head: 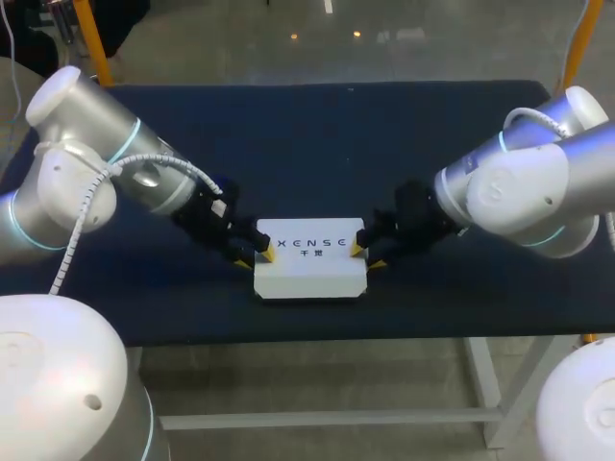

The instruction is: Assemble the packaging by folding the flat box into shape, placing the metal phone stand inside, and closing the box properly

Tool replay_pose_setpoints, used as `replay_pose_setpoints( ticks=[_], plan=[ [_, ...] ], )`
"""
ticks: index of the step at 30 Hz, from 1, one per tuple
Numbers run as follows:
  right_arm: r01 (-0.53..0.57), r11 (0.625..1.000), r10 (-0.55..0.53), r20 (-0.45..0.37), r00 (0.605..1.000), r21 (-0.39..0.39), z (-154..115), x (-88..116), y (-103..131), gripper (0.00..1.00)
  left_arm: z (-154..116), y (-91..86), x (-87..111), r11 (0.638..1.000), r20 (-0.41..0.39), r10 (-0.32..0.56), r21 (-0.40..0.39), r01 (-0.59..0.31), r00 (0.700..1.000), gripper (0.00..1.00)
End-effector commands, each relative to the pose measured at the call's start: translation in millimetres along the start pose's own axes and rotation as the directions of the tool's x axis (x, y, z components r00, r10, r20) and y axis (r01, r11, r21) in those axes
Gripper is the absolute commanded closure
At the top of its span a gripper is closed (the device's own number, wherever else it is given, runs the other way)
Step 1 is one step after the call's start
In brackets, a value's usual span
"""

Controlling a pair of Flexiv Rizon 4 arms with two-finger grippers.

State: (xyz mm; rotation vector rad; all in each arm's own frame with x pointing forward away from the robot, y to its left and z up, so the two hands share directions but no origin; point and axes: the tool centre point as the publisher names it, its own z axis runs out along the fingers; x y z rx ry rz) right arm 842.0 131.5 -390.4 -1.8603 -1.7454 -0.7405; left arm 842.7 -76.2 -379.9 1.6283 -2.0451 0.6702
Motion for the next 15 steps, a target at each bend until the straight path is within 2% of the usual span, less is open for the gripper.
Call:
replay_pose_setpoints(
  ticks=[1,7,13,15],
  plan=[
    [0.009,1.0,-0.009,-0.006,1.0,-0.009,3.0,1.2,-0.6,0.49,3.1,-2.7,0.2,1.0,0.0,0.001,-0.006,-0.001,1.0,0.46],
    [0.027,0.999,-0.028,-0.012,1.0,-0.023,4.0,2.4,-0.5,0.52,3.3,-2.8,1.2,1.0,-0.001,0.0,-0.005,0.0,1.0,0.51],
    [0.03,0.999,-0.031,-0.016,0.999,-0.031,4.2,2.4,-0.2,0.56,3.3,-2.8,1.2,1.0,-0.001,0.0,-0.005,0.0,1.0,0.5],
    [0.03,0.999,-0.031,-0.016,0.999,-0.031,4.2,2.4,-0.2,0.56,3.3,-2.8,1.2,1.0,-0.001,0.0,-0.005,0.0,1.0,0.46]
  ],
)
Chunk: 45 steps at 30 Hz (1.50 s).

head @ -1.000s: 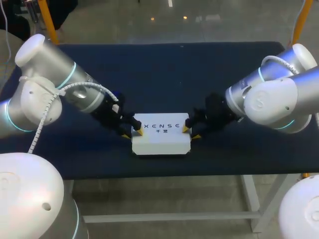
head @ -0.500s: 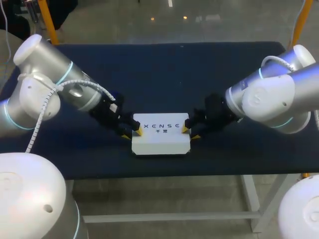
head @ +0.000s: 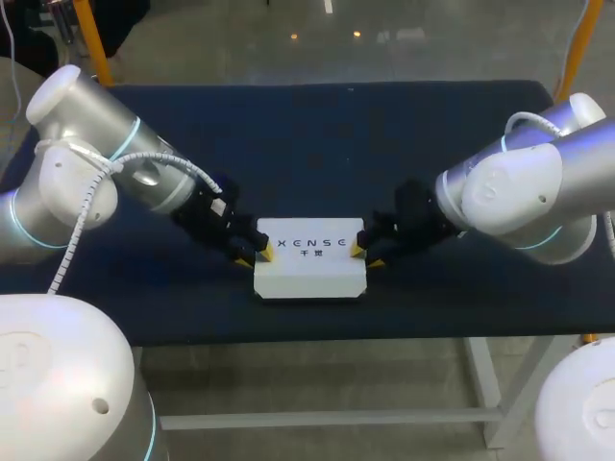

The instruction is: Assemble the packaging by folding the flat box into shape, placing the metal phone stand inside, and closing the box properly

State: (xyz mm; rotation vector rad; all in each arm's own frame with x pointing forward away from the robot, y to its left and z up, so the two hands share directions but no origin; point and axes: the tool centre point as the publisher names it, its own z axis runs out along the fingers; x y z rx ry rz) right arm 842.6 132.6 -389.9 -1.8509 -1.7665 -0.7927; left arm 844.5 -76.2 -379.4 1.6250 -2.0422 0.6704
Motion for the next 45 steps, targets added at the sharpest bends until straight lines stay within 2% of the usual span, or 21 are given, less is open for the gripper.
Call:
replay_pose_setpoints(
  ticks=[1,5,10,17,19,28,31,35,45],
  plan=[
    [0.001,1.0,-0.001,-0.005,1.0,0.001,3.9,1.3,-0.9,0.55,3.8,-1.0,1.4,1.0,0.003,0.0,-0.003,0.0,1.0,0.46],
    [0.001,1.0,-0.001,-0.005,1.0,0.001,3.9,1.3,-0.9,0.56,3.8,-1.0,1.4,1.0,0.003,0.0,-0.003,0.0,1.0,0.38],
    [0.001,1.0,-0.001,-0.005,1.0,0.001,3.9,1.3,-0.9,0.58,3.8,-1.0,1.4,1.0,0.003,0.0,-0.003,0.0,1.0,0.36],
    [0.001,1.0,-0.001,-0.005,1.0,0.001,3.9,1.3,-0.9,0.59,3.8,-1.0,1.4,1.0,0.003,0.0,-0.003,0.0,1.0,0.4],
    [0.001,1.0,-0.001,-0.005,1.0,0.001,3.9,1.3,-0.9,0.58,3.8,-1.0,1.4,1.0,0.003,0.0,-0.003,0.0,1.0,0.48],
    [-0.014,1.0,0.014,0.008,1.0,0.013,6.4,-3.3,0.1,0.46,5.4,-1.2,-0.1,1.0,0.0,-0.003,-0.021,0.003,1.0,0.54],
    [-0.018,1.0,0.018,0.012,1.0,0.022,6.7,-4.6,0.6,0.45,5.9,-1.1,-0.3,1.0,0.002,-0.004,-0.024,0.004,1.0,0.55],
    [-0.018,0.999,0.018,0.013,1.0,0.031,6.4,-5.7,1.6,0.5,6.9,-1.2,-0.7,1.0,0.002,-0.004,-0.03,0.004,1.0,0.56],
    [-0.007,0.998,0.007,-0.002,1.0,0.06,5.6,-3.9,2.6,0.51,7.6,-1.7,0.6,0.998,-0.013,-0.007,-0.067,0.006,1.0,0.55]
  ],
)
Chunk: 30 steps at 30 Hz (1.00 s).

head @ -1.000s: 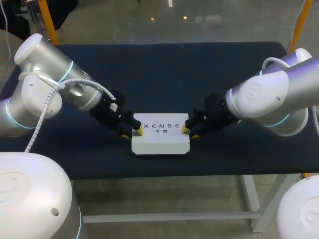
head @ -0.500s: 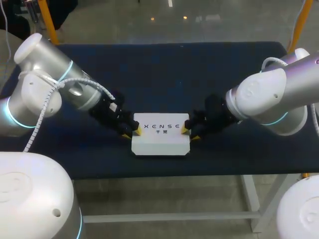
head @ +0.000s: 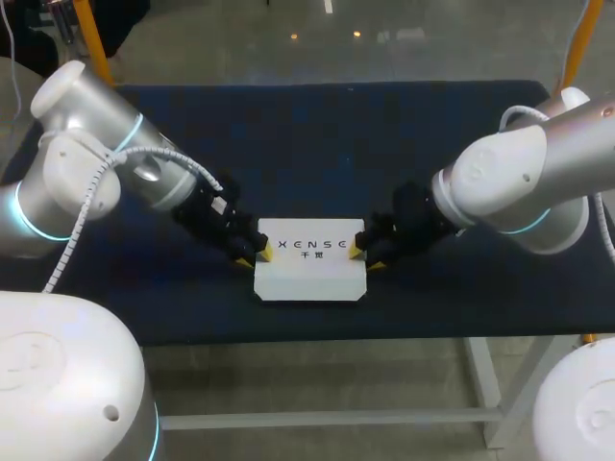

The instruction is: Assemble the packaging by folding the flat box into shape, placing the metal phone stand inside, and closing the box properly

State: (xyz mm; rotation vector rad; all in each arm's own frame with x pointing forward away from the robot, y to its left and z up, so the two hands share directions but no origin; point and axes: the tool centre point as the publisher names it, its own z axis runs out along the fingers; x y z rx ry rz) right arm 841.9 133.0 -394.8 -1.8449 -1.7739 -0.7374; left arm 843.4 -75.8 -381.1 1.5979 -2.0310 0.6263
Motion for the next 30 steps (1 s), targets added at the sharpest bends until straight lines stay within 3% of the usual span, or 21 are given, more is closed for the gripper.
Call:
replay_pose_setpoints(
  ticks=[1,30],
  plan=[
    [-0.002,1.0,0.002,-0.022,1.0,0.026,2,-1,4,0.51,6,-2.9,1.9,1.0,-0.003,-0.006,-0.028,0.006,1.0,0.55],
    [-0.052,0.991,0.056,-0.03,0.998,0.12,-8,13,13,0.48,-6,-0.5,15.2,0.992,-0.012,-0.064,-0.113,0.062,0.998,0.53]
  ],
)
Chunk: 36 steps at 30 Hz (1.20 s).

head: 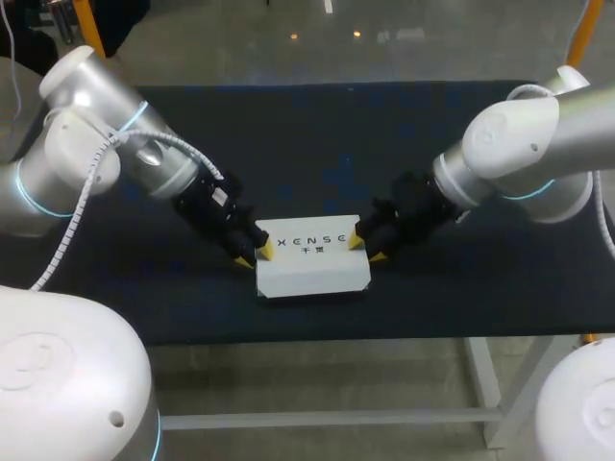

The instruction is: Assemble the packaging by folding the flat box into shape, placing the metal phone stand inside, and closing the box properly

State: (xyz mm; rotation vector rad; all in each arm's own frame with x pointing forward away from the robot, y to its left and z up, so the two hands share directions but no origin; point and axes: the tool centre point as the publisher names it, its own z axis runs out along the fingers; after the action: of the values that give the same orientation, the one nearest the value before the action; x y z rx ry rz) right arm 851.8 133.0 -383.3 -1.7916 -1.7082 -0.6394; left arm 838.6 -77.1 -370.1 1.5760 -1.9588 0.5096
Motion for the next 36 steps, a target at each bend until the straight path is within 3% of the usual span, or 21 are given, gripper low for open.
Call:
replay_pose_setpoints(
  ticks=[1,8,13,36],
  plan=[
    [-0.007,1.0,0.007,-0.002,1.0,0.017,0,6,2,0.46,1,-4.2,6.9,1.0,0.007,-0.011,-0.012,0.011,1.0,0.52],
    [-0.032,0.999,0.032,-0.001,0.999,0.031,-1,7,2,0.48,-1,-5.3,8.9,0.999,0.002,-0.044,-0.015,0.044,0.999,0.53],
    [-0.049,0.998,0.049,0.003,0.999,0.04,-3,9,1,0.42,-2,-4.5,10.4,0.998,0.004,-0.058,-0.012,0.058,0.998,0.53],
    [-0.149,0.981,0.143,0.061,0.988,0.121,-13,11,1,0.44,-5,0.3,19.7,0.991,0.027,-0.124,-0.043,0.125,0.992,0.53]
  ],
)
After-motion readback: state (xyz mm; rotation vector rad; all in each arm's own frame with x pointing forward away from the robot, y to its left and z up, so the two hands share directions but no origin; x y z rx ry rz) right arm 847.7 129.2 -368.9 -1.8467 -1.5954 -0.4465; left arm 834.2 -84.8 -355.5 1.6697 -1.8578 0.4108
